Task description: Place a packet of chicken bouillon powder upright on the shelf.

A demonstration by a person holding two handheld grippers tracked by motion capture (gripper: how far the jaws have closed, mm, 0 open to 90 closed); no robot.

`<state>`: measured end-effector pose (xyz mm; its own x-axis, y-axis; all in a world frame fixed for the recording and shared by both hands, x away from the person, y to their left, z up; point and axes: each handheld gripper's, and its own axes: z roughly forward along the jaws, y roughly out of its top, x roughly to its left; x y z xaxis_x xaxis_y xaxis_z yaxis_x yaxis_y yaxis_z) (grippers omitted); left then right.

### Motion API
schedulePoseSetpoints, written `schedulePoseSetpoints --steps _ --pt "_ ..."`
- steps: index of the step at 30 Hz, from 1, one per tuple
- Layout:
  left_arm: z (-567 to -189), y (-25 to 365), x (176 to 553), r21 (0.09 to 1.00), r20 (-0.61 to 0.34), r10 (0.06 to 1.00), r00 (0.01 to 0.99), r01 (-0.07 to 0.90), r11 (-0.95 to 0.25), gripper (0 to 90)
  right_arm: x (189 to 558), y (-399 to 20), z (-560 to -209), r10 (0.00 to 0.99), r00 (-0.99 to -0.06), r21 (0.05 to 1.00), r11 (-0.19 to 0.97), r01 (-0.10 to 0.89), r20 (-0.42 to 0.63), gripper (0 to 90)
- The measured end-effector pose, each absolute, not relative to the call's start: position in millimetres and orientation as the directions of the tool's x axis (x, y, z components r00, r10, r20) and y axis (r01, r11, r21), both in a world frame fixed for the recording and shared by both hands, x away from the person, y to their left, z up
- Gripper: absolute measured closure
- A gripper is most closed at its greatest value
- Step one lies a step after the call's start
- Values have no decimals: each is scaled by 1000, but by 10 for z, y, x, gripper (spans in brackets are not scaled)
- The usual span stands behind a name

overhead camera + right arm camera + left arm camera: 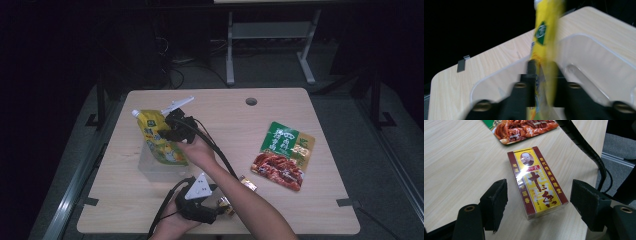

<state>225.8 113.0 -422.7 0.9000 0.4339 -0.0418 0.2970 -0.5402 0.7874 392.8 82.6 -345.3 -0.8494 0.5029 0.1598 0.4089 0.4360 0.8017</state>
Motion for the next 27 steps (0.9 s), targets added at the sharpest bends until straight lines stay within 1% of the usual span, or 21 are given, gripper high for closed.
schedulePoseSetpoints --steps 1,3,7,8,9,11,13,15,16,21,27 --pt "-4229 1128 2257 787 -45 434 900 300 -539 296 3936 810 -3439 505 -845 789 440 428 176 724" --pt "-4231 1124 2255 783 -42 430 902 298 -547 296 3943 779 -3424 507 -845 780 454 430 171 719" --pt "-4236 1114 2251 782 -41 429 903 296 -548 296 3941 699 -3408 511 -842 751 485 447 172 730" --pt "-4236 1113 2251 781 -42 428 903 297 -550 296 3934 687 -3409 512 -842 742 495 452 172 743" --pt "-4237 1113 2252 780 -41 427 903 297 -552 298 3909 653 -3427 508 -845 730 513 451 164 777" --pt "-4236 1115 2250 780 -42 430 902 299 -550 298 3900 642 -3434 510 -845 728 516 451 162 782" --pt "-4234 1115 2245 784 -47 435 899 304 -542 298 3875 615 -3463 502 -847 719 522 458 175 833" --pt "-4231 1114 2245 784 -45 435 899 301 -543 299 3874 598 -3486 495 -851 720 525 453 175 863" --pt "-4230 1114 2245 784 -45 435 900 301 -542 299 3864 596 -3487 498 -846 718 517 466 191 876" --pt "-4227 1118 2246 785 -46 436 899 303 -541 302 3857 613 -3507 503 -849 726 522 447 161 895" --pt "-4229 1116 2246 784 -45 437 898 303 -542 304 3833 652 -3519 522 -839 720 522 457 154 898"
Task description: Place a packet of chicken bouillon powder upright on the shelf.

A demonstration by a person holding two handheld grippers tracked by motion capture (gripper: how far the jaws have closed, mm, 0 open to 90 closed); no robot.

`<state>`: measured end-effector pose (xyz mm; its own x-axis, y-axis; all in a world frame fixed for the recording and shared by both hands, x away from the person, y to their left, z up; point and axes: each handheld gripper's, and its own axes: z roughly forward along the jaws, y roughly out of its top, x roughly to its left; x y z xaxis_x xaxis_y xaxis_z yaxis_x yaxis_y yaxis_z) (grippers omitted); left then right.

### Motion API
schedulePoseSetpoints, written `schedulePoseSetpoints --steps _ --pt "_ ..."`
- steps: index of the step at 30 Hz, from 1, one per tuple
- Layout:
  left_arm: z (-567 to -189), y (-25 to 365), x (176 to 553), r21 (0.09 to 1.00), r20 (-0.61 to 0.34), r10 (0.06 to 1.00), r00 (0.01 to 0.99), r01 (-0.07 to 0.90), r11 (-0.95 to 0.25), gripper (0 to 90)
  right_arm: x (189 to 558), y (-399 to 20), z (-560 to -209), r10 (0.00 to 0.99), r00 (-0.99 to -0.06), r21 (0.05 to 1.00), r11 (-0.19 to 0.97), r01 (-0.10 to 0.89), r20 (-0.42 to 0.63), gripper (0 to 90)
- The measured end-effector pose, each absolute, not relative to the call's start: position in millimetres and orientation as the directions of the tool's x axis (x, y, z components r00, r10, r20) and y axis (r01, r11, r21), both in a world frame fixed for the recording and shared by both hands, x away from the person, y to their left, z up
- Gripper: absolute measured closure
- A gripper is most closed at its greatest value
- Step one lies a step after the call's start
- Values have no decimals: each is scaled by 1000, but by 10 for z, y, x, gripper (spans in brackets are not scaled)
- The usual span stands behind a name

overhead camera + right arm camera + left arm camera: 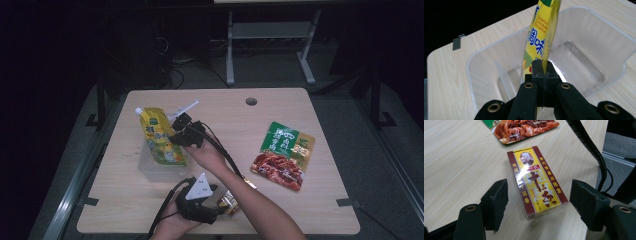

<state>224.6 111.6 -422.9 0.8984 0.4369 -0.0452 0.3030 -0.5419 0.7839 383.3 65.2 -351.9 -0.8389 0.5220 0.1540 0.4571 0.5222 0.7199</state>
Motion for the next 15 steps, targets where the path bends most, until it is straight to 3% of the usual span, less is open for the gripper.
schedulePoseSetpoints --steps 15 --pt "-4231 1120 2258 782 -51 440 897 309 -541 306 3793 588 -3630 517 -845 736 517 437 137 897"
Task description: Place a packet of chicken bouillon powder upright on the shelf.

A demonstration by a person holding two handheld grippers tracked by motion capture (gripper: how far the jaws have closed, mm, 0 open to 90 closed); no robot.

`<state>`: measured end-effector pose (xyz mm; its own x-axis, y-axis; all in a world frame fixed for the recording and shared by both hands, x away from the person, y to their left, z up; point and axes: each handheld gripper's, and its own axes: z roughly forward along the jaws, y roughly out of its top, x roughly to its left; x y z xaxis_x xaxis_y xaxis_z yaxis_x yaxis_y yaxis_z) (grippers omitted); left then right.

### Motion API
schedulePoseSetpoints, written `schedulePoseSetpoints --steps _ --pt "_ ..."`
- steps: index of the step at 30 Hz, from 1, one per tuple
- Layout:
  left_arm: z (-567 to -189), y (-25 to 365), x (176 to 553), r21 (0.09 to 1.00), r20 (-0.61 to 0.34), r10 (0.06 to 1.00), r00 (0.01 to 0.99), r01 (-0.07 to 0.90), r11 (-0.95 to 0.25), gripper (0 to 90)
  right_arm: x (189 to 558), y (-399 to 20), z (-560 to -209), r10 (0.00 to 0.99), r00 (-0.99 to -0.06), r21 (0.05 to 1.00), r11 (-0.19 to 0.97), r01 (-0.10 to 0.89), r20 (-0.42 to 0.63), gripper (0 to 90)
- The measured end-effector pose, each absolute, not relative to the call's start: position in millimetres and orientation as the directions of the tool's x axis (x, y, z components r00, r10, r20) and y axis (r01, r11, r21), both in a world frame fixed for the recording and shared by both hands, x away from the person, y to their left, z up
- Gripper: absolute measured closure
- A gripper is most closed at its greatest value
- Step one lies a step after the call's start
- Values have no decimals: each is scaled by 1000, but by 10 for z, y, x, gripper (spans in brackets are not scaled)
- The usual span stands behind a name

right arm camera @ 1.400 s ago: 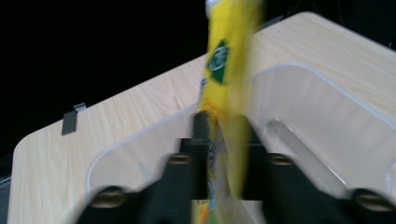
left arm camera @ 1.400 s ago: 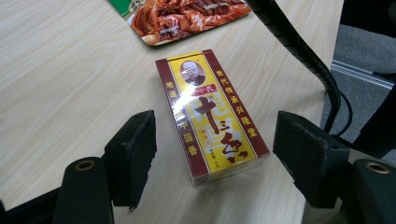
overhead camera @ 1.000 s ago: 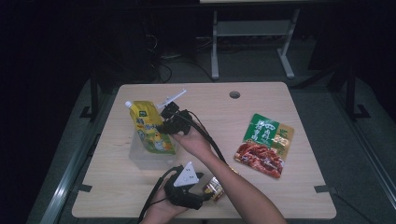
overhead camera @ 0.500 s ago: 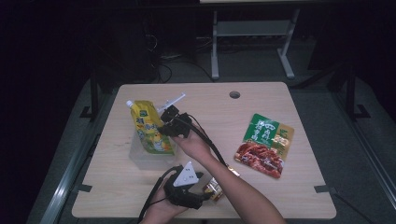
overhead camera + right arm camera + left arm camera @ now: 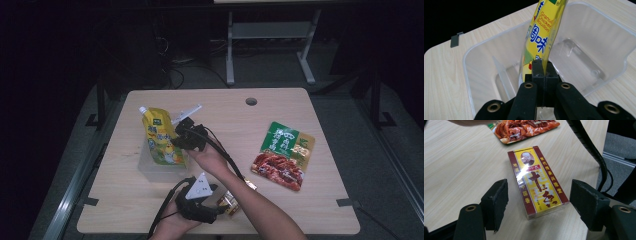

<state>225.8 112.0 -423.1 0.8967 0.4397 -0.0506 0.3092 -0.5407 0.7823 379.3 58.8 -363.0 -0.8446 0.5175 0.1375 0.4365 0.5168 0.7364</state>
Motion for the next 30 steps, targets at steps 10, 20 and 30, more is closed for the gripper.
schedulePoseSetpoints --steps 10,20,30 --pt "-4228 1124 2266 783 -45 436 899 303 -543 307 3780 535 -3671 476 -863 744 514 427 167 896" --pt "-4231 1119 2274 784 -49 436 898 305 -540 306 3820 450 -3769 434 -880 725 543 424 190 896" --pt "-4228 1122 2274 786 -51 436 898 306 -538 306 3835 429 -3782 432 -873 720 530 447 224 826"
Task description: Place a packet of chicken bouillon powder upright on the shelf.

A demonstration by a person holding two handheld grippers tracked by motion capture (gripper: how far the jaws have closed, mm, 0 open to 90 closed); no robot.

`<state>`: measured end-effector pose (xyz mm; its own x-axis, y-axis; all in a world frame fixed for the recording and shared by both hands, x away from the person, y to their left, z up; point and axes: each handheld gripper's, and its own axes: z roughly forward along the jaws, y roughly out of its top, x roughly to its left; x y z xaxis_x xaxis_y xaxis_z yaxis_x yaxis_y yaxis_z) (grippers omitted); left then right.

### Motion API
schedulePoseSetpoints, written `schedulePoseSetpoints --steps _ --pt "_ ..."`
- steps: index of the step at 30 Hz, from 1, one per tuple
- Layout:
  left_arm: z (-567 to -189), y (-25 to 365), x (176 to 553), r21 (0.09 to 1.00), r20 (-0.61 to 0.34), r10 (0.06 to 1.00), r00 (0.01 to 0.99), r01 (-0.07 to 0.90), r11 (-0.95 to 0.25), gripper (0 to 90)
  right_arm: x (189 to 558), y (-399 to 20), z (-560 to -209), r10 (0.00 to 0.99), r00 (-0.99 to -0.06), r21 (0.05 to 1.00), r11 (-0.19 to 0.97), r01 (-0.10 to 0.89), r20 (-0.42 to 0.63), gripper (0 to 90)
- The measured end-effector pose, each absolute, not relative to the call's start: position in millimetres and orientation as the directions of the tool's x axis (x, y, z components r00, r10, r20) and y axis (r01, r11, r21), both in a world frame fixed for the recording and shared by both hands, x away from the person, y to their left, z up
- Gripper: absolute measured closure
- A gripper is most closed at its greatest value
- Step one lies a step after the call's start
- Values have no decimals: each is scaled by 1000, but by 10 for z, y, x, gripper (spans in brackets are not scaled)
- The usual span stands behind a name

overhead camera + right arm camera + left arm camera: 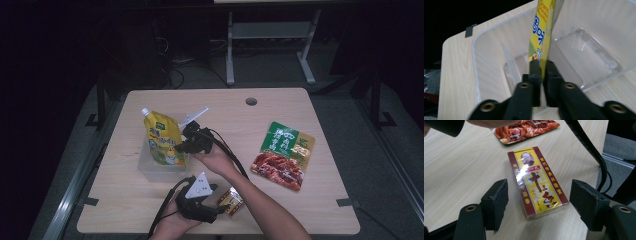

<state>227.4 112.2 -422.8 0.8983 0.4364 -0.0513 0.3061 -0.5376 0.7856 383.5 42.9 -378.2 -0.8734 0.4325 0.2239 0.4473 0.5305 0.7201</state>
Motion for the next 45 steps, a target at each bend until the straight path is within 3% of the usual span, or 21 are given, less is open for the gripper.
schedulePoseSetpoints --steps 9,29,45 --pt "-4234 1113 2273 783 -58 438 897 313 -537 301 3849 268 -3687 442 -862 732 498 465 247 650" --pt "-4270 1038 2259 776 -67 428 901 317 -545 282 3695 -234 -3580 450 -861 759 467 454 239 549" --pt "-4331 908 2281 754 -58 434 899 324 -571 215 3573 -842 -3659 533 -813 748 435 501 235 467"
